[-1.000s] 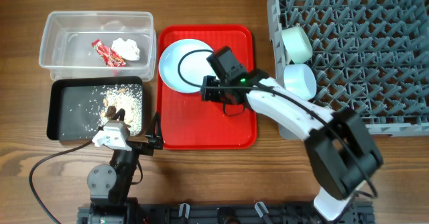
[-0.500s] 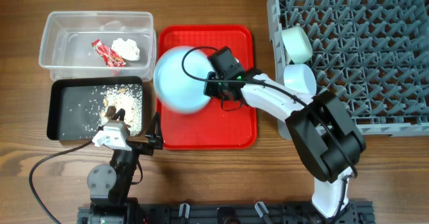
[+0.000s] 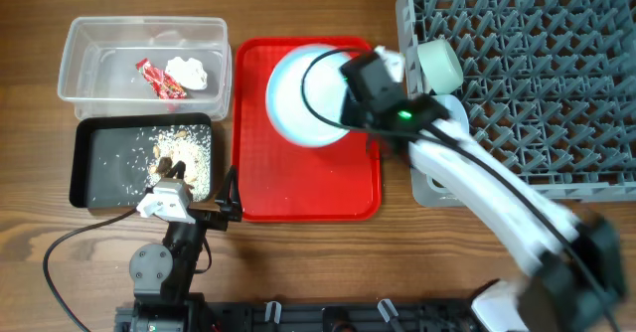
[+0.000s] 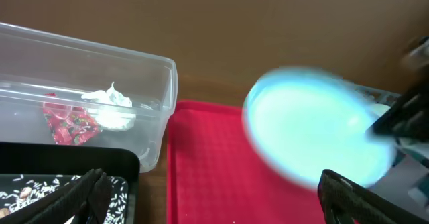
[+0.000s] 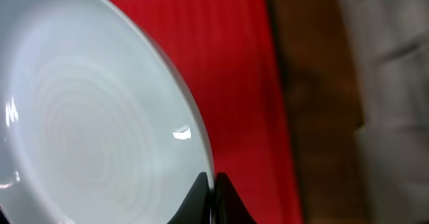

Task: Sort waste into correct bins and load items into the dishwasher rack
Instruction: 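Grasp the light blue plate edge and stand it in the rack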

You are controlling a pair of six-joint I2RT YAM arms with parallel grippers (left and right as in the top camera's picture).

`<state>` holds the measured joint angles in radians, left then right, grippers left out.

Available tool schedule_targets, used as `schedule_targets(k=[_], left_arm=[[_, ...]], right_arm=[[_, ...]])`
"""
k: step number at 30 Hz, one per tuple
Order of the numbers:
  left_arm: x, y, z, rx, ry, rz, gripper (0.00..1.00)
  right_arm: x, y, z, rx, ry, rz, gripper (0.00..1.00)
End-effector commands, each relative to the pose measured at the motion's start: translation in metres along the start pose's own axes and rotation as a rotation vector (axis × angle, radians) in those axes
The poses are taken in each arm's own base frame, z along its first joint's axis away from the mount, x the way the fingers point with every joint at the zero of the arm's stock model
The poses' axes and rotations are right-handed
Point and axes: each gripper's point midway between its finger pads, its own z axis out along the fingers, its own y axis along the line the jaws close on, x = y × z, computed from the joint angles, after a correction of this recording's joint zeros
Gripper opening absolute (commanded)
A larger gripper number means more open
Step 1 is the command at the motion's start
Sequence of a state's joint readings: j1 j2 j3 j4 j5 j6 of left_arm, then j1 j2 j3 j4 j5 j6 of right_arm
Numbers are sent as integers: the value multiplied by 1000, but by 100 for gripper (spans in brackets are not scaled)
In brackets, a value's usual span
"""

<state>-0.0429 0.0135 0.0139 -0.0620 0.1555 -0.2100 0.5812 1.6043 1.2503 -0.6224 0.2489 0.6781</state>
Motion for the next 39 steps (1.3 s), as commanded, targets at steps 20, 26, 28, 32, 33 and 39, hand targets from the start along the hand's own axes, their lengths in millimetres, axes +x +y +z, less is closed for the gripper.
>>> schedule_targets(k=[20, 26, 28, 32, 33, 39], left_arm=[[1, 1, 0, 2, -4, 21, 100], [1, 1, 0, 2, -5, 21, 100], [1, 1, 0, 2, -4, 21, 100], [1, 1, 0, 2, -4, 20, 100], [1, 1, 0, 2, -5, 21, 100], [1, 1, 0, 2, -5, 21, 100]], right_arm=[[-130, -225, -147, 1185, -317, -369, 4], [-129, -227, -101, 1226, -192, -498, 4], [-130, -228, -88, 1245, -147, -552, 4], [-136, -225, -84, 1329, -138, -588, 4], [-138, -220, -84, 1326, -151, -589, 7], [-136, -160, -75, 1187, -236, -704, 61]])
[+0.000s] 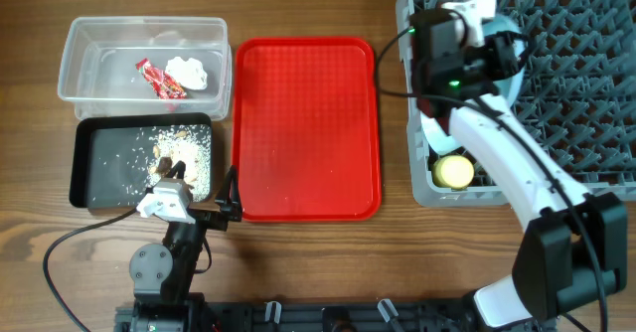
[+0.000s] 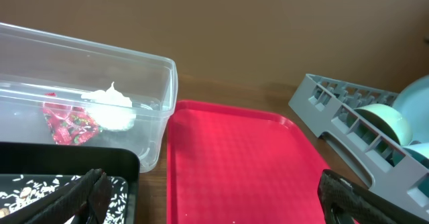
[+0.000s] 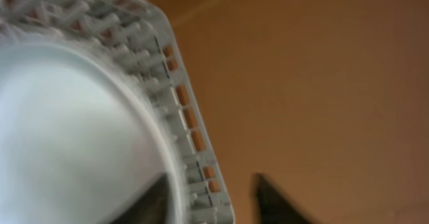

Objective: Sort waste into correct bins and load items into the dishwasher rack

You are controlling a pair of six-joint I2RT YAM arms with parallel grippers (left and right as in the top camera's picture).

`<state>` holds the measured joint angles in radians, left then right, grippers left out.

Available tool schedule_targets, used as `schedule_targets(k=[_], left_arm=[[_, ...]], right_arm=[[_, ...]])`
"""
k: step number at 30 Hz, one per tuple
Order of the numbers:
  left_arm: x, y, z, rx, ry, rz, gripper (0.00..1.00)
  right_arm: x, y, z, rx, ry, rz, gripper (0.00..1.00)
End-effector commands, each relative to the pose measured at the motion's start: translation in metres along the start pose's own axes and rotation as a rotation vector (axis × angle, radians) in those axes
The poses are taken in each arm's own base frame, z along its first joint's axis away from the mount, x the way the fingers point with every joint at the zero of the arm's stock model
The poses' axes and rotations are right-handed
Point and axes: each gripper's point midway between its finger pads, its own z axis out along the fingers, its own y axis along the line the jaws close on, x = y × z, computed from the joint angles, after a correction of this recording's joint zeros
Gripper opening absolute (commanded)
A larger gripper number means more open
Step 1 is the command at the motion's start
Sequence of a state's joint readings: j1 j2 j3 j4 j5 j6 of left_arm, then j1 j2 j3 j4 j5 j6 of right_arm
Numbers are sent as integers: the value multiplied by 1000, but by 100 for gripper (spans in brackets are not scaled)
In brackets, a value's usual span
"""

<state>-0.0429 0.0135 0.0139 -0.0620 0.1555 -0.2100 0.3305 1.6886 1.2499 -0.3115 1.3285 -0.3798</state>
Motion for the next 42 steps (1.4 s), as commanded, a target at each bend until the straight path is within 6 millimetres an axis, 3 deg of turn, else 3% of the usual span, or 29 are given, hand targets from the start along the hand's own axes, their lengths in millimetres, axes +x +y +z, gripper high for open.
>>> schedule_targets(k=[1, 8, 13, 16, 19, 20, 21, 22, 24, 28, 32, 37, 42], left_arm=[[1, 1, 0, 2, -4, 21, 100], [1, 1, 0, 2, -4, 21, 100], [1, 1, 0, 2, -4, 20, 100], [1, 1, 0, 2, -4, 21, 100], [1, 1, 0, 2, -4, 20, 100], [1, 1, 0, 2, -5, 21, 100], [1, 1, 0, 2, -5, 21, 100], [1, 1, 0, 2, -4, 20, 100], [1, 1, 0, 2, -4, 21, 100], [1, 1, 0, 2, -5, 21, 100], [1, 1, 0, 2, -4, 21, 100], [1, 1, 0, 2, -4, 21, 100], [1, 1, 0, 2, -4, 21, 100]], right_arm=[[-21, 8, -39, -46, -103, -56, 65], [-45, 37, -111, -194, -296, -81, 73], [-48, 67, -178, -413, -439, -60, 83], [-33, 91, -220, -678, -462, -24, 84], [-4, 108, -280, -1112, -391, 38, 84], [8, 105, -316, -1357, -355, 51, 90], [15, 97, -339, -1511, -341, 59, 100], [19, 83, -363, -1665, -328, 82, 100], [20, 61, -383, -1796, -334, 125, 100], [19, 15, -390, -1915, -182, 370, 100], [33, 1, -377, -1870, -189, 362, 100], [10, -39, -341, -1673, -416, 493, 100], [14, -97, -321, -1517, -709, 474, 100]])
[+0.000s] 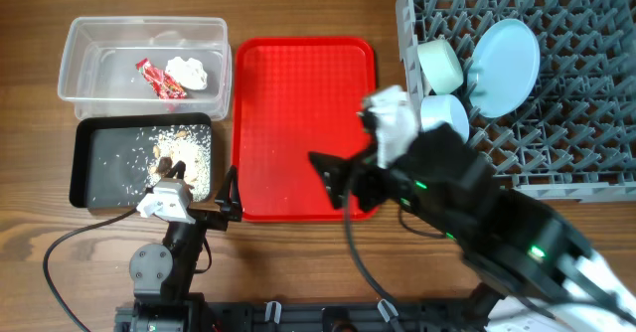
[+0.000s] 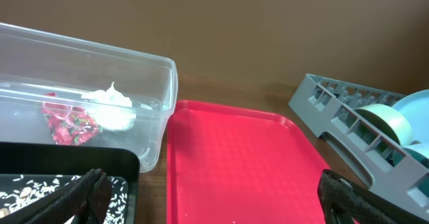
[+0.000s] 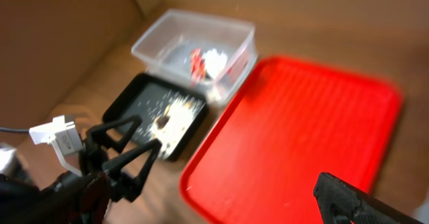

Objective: Sort waste into correct bins and load items into the dishwasher rack

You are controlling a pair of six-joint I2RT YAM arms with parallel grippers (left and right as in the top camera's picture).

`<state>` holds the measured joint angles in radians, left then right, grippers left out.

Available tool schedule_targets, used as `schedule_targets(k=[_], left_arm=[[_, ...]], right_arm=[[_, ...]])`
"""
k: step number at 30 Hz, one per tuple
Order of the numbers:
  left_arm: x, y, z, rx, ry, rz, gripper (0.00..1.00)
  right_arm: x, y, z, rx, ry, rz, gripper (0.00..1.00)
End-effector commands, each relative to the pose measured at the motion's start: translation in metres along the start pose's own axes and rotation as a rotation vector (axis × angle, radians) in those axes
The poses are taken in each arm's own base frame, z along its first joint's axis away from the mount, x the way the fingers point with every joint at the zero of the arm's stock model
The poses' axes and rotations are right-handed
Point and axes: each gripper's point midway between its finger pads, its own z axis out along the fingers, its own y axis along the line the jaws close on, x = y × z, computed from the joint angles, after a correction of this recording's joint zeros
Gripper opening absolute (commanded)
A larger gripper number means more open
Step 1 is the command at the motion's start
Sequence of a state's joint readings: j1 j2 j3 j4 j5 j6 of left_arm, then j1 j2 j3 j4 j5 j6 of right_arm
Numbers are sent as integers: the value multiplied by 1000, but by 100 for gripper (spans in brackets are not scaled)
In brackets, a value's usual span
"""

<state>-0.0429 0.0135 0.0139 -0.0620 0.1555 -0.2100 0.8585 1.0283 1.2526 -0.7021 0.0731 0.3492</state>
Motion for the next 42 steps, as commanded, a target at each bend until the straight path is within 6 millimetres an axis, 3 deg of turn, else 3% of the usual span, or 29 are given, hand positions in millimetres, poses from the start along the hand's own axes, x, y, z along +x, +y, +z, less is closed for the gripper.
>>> schedule_targets(k=[1, 4, 7, 11, 17, 29, 42], left_arm=[[1, 1, 0, 2, -5, 21, 100], [1, 1, 0, 2, -5, 21, 100], [1, 1, 0, 2, -4, 20, 100], [1, 1, 0, 2, -4, 21, 100], [1, 1, 0, 2, -4, 20, 100], [1, 1, 0, 2, -4, 21, 100], [1, 1, 0, 2, -4, 21, 100]], right_arm=[[-31, -16, -50, 88, -169, -209, 100], [-41, -28, -81, 143, -248, -282, 100], [-43, -54, -107, 218, -315, -218, 100], [-25, -84, -118, 274, -337, -101, 100], [24, -107, -106, 274, -314, -61, 100], [107, -131, -75, 226, -485, 37, 100], [130, -150, -30, 204, -559, -14, 100]])
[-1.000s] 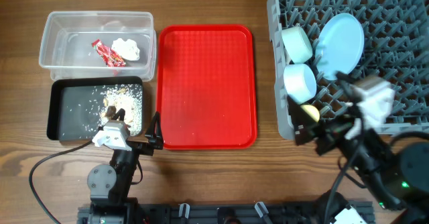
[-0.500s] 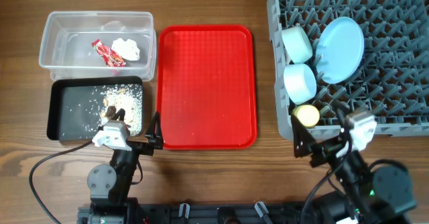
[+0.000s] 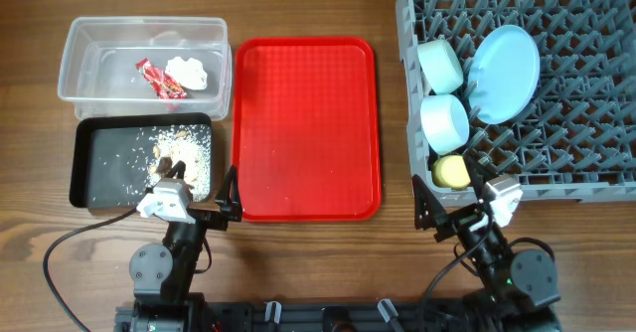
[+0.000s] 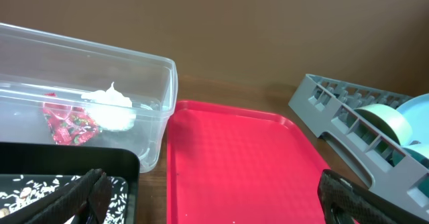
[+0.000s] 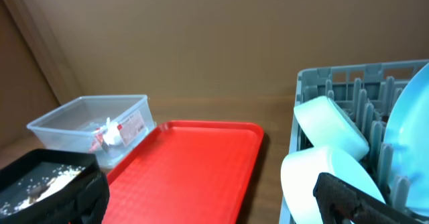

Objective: Sort waste into correct bins and load items into the dishwasher rack

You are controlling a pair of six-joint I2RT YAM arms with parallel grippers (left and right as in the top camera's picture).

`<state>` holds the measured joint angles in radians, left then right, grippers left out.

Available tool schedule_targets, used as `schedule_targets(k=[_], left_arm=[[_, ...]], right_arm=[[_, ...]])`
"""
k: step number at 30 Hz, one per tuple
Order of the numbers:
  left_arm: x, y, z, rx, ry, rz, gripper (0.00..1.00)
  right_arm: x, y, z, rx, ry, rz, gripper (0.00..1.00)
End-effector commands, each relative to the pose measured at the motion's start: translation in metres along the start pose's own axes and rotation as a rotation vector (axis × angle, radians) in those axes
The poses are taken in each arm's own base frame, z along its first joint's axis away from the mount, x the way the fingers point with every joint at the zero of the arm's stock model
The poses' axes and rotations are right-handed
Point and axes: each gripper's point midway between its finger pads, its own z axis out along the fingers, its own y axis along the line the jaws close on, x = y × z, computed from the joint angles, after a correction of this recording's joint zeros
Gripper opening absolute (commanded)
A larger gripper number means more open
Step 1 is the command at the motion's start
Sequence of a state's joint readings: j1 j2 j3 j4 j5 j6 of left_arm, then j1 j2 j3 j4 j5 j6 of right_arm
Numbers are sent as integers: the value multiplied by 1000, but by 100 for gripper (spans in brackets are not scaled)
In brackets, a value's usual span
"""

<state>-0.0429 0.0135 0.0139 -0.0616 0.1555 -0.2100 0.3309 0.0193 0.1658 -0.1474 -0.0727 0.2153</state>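
The light-blue plate [image 3: 505, 72] stands on edge in the grey dishwasher rack [image 3: 586, 143], next to two pale cups [image 3: 441, 66] [image 3: 444, 123] and a yellow item [image 3: 453, 171]. The red tray [image 3: 306, 128] is bare. A red wrapper [image 3: 159, 78] and a white tissue [image 3: 187, 72] lie in the clear bin [image 3: 79, 34]; food scraps are in the black tray [image 3: 94, 168]. My left gripper [image 4: 211, 207] is open at the near edge, below the black tray. My right gripper [image 5: 214, 204] is open at the near edge, in front of the rack.
Wooden table [image 3: 318, 9] runs around everything. The rack's near-left corner [image 3: 422, 188] is close to my right gripper. In the right wrist view the cups [image 5: 332, 127] and plate [image 5: 415, 137] rise at the right; the tray [image 5: 194, 163] lies ahead.
My right arm was stretched over the tray's near-right corner with its gripper open. It now sits low at the near edge in front of the rack. Plate and left arm are unchanged.
My right gripper first held the light-blue plate by its rim over the red tray. Then it had the plate at the rack's left end. After that the plate stood in the rack and the gripper was open over the tray; now it rests at the near edge.
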Motion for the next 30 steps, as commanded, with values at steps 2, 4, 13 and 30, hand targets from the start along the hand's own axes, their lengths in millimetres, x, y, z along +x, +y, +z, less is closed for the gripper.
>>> schedule_targets(k=[2, 4, 13, 30], left_arm=[[1, 1, 0, 2, -4, 21, 100], [1, 1, 0, 2, -4, 21, 100], [1, 1, 0, 2, -4, 21, 100], [1, 1, 0, 2, -4, 20, 100]], right_arm=[[18, 5, 8, -64, -33, -8, 100], [27, 7, 10, -94, -41, -10, 100], [38, 9, 10, -104, 6, -5, 100], [40, 8, 11, -103, 15, -4, 100]])
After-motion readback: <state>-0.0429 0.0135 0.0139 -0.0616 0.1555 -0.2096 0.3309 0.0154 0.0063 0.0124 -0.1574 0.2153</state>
